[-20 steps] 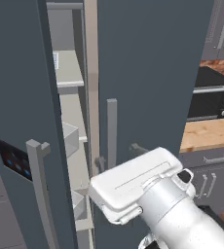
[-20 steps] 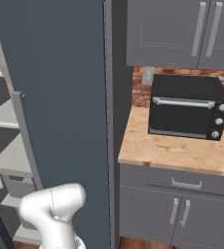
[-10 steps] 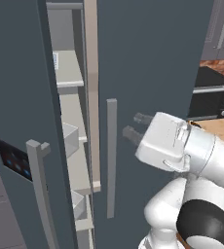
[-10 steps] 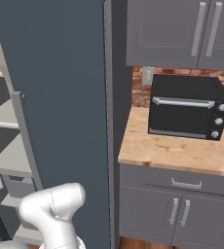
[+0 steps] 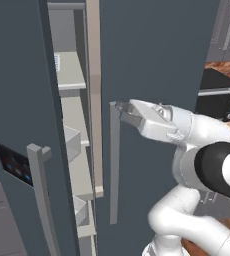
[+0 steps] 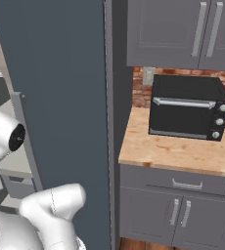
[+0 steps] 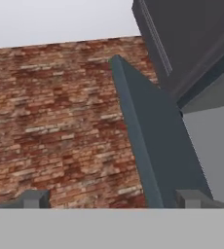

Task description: Open the freezer door, pick up the ice cube tray from the freezer, and place it on the dining counter.

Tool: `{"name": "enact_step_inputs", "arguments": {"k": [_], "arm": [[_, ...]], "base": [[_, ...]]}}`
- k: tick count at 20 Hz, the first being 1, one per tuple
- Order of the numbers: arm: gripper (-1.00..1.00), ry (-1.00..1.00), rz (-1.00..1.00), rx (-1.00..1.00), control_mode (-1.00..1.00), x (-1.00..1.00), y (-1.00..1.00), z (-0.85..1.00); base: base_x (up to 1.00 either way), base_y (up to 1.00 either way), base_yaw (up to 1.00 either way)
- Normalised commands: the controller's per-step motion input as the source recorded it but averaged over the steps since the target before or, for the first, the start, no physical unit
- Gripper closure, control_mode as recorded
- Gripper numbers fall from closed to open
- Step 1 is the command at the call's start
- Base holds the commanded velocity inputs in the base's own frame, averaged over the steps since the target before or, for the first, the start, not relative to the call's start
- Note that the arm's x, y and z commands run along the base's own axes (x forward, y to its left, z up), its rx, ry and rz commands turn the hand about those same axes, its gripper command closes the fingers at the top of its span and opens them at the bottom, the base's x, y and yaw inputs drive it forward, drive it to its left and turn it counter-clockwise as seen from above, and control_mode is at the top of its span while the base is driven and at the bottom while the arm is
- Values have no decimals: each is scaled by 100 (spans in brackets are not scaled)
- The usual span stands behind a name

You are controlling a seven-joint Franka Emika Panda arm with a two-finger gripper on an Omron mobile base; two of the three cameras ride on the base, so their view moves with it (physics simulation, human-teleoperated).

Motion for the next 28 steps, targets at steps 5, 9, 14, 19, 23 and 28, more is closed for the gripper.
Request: {"name": "enact_step_inputs", "arguments": {"k": [5, 9, 14, 19, 23, 28], "arm": [[-100, 0, 14, -2, -100, 23, 34, 0], [-100, 0, 5, -8, -100, 7, 35, 0], [-100, 0, 5, -6, -100, 2, 7, 6], [-100, 1, 9, -3, -100, 2, -5, 17], [-100, 0, 5, -2, -100, 23, 0, 4], [-100, 0, 3, -5, -100, 21, 0, 0]], "base": [[0, 0, 0], [0, 0, 0], [0, 0, 0], [0, 0, 0], [0, 0, 0], [0, 0, 0]]}}
